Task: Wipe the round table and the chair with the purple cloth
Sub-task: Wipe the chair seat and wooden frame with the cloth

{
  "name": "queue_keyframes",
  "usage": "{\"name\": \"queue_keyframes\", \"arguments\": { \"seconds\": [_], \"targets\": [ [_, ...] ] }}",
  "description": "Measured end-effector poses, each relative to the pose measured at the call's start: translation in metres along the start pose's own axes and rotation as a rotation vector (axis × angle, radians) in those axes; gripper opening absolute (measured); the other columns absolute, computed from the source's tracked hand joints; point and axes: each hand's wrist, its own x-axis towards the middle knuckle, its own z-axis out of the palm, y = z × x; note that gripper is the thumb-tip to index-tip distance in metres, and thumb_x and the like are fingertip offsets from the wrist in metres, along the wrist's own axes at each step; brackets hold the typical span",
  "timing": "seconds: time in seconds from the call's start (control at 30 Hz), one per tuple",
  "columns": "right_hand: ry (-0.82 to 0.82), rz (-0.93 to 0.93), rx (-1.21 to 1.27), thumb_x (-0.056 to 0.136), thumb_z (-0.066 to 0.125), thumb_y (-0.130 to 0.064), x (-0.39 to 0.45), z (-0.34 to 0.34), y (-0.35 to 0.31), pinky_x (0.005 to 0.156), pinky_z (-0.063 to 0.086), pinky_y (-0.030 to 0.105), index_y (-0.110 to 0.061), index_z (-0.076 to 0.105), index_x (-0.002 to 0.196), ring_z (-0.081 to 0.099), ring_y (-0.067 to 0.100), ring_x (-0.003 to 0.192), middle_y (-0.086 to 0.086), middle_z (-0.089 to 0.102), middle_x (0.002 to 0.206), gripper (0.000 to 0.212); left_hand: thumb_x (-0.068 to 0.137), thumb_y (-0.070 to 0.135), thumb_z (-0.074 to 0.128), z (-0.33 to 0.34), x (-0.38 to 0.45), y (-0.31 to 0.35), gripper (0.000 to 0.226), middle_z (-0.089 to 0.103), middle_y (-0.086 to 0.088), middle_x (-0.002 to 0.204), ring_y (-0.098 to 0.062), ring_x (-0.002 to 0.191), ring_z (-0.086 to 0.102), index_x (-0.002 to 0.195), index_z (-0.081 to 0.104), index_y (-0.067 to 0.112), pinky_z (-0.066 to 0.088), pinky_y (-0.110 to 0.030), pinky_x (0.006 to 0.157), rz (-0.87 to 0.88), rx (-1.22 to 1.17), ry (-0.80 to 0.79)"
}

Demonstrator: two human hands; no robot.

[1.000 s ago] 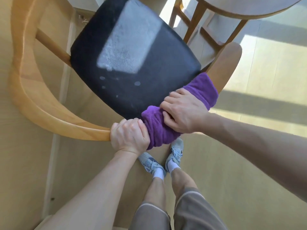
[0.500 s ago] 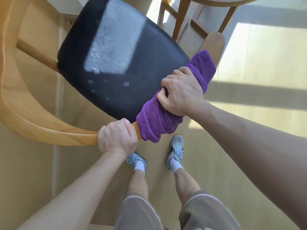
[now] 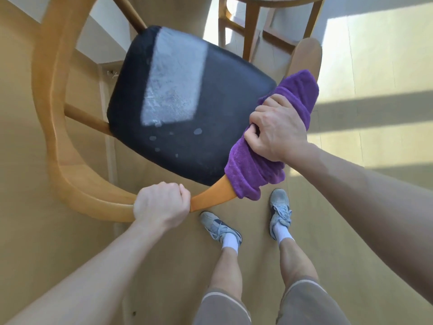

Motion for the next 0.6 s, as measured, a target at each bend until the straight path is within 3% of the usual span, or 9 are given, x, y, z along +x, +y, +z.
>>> {"name": "queue_keyframes", "arguments": {
  "seconds": [0.1,0.23,0.33,0.5,0.6],
  "targets": [
    [0.107,0.179,0.04,0.083,0.048,-0.026,-0.022,0.006,-0.031,0.109,0.034,0.037,-0.011,0.061,0.067,0.055,0.028,0.086,0.004,0.065,0.075,0.025,0.105,0.047,0.027,0.0,-0.001,-0.002,0.053,0.056,0.009,0.064,-0.013,0.059,0.058,0.07,0.061,0.026,0.059,-0.027,0.063,-0.002,0.002,0.001],
    [0.087,0.282,0.111,0.079,0.051,-0.025,-0.055,0.02,-0.104,0.112,0.035,0.043,-0.012,0.062,0.068,0.056,0.03,0.088,0.005,0.064,0.077,0.02,0.105,0.041,0.028,0.002,0.0,-0.001,0.051,0.058,0.005,0.067,-0.016,0.065,0.06,0.069,0.058,0.021,0.056,-0.029,0.064,0.003,-0.009,0.033],
    [0.034,0.126,0.125,0.081,0.05,-0.026,-0.071,0.027,-0.134,0.11,0.037,0.044,-0.013,0.058,0.067,0.055,0.03,0.08,0.005,0.059,0.072,0.021,0.106,0.039,0.026,0.002,0.0,-0.002,0.051,0.06,0.004,0.071,-0.018,0.068,0.063,0.072,0.061,0.021,0.057,-0.03,0.065,0.014,0.005,0.02],
    [-0.146,-0.399,0.074,0.092,0.041,-0.029,-0.051,0.011,-0.076,0.09,0.044,0.044,-0.014,0.054,0.073,0.052,0.029,0.073,0.004,0.056,0.073,0.027,0.106,0.037,0.026,0.001,0.0,-0.001,0.048,0.058,0.003,0.072,-0.02,0.071,0.063,0.071,0.055,0.021,0.056,-0.03,0.065,0.024,-0.004,0.029],
    [-0.205,-0.352,0.005,0.091,0.041,-0.032,-0.033,0.002,-0.044,0.091,0.043,0.044,-0.015,0.056,0.073,0.053,0.028,0.076,0.002,0.06,0.074,0.029,0.105,0.04,0.027,0.001,0.0,-0.001,0.05,0.059,0.003,0.069,-0.018,0.067,0.063,0.071,0.059,0.021,0.059,-0.031,0.065,0.013,-0.011,0.033]
  ]
}}
